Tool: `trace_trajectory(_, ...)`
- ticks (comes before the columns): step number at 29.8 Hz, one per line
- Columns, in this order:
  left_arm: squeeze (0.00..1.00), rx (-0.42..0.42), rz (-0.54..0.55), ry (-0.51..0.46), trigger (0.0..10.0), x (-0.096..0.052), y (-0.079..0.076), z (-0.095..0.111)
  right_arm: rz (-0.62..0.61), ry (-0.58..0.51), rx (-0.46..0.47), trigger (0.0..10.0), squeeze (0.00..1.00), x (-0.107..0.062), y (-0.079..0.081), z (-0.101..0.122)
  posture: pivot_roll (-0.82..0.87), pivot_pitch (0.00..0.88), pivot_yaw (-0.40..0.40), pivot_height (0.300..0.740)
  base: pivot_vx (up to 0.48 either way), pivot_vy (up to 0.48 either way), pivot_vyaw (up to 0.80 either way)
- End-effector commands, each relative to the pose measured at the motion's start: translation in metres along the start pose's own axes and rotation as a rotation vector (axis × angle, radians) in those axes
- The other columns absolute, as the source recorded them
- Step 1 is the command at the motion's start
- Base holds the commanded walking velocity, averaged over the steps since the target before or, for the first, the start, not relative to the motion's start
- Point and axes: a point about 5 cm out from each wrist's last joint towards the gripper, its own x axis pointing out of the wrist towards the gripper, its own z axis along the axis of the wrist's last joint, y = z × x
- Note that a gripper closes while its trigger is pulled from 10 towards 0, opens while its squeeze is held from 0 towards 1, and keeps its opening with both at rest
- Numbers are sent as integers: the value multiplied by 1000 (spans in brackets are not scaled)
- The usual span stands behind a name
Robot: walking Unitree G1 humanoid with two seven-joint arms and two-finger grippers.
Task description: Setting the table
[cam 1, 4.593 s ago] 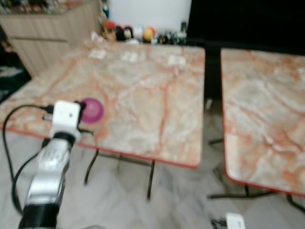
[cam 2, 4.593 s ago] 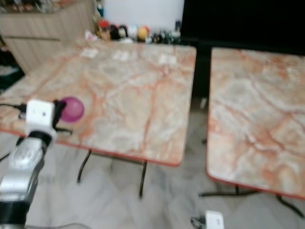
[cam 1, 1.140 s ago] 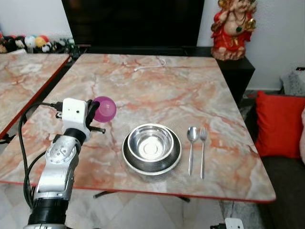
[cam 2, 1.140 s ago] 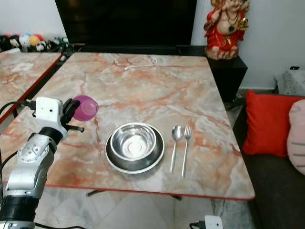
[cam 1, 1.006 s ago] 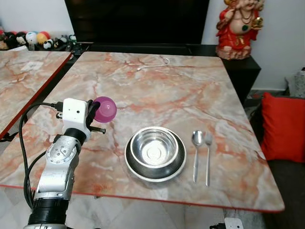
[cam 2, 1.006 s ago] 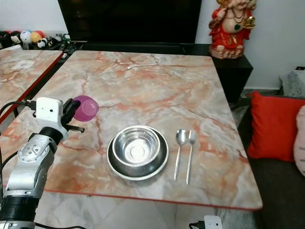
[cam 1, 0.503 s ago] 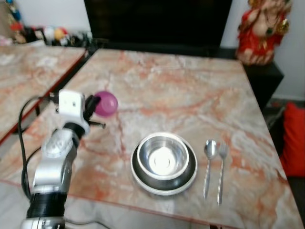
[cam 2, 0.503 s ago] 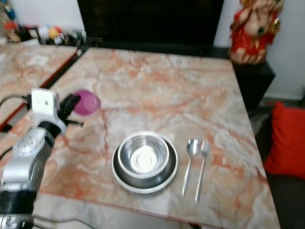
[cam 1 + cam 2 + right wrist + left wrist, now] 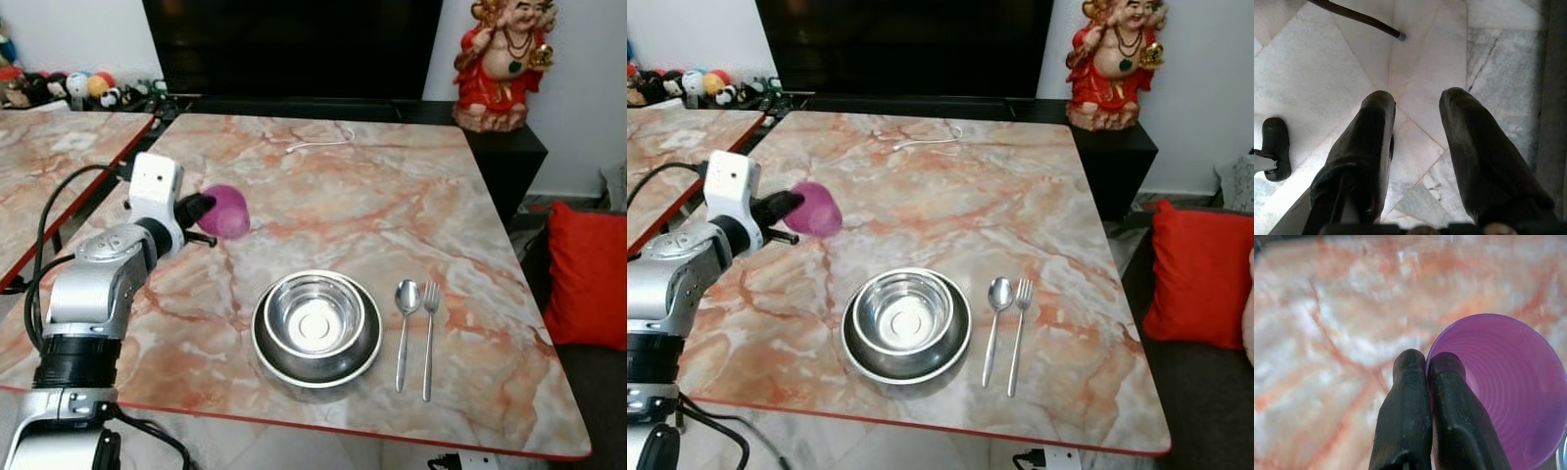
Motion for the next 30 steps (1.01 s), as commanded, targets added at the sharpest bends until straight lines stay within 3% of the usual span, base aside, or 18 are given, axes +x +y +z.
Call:
trace_trajectory(1, 0, 18, 10, 20, 10000, 1, 3, 7, 4, 4, -9, 10000, 0, 0, 0, -1, 72, 10, 6, 740, 0, 0, 0)
trace_trajectory(4, 0, -50, -19, 67, 10000, 4, -4, 1, 3, 4, -10, 10000, 0, 0, 0, -1, 69, 13, 7, 740, 0, 0, 0)
trace_trajectory(11, 0, -86, -56, 115, 10000, 6, -16, -10, 3, 5, -13, 10000, 0, 0, 1, -1, 67, 10, 5, 740, 0, 0, 0)
trace_trajectory(30, 0, -84, -31, 214, 10000, 6, -17, -24, 2, 13, -17, 10000, 0, -1, 0, -4, 65, 0, 8, 740, 0, 0, 0)
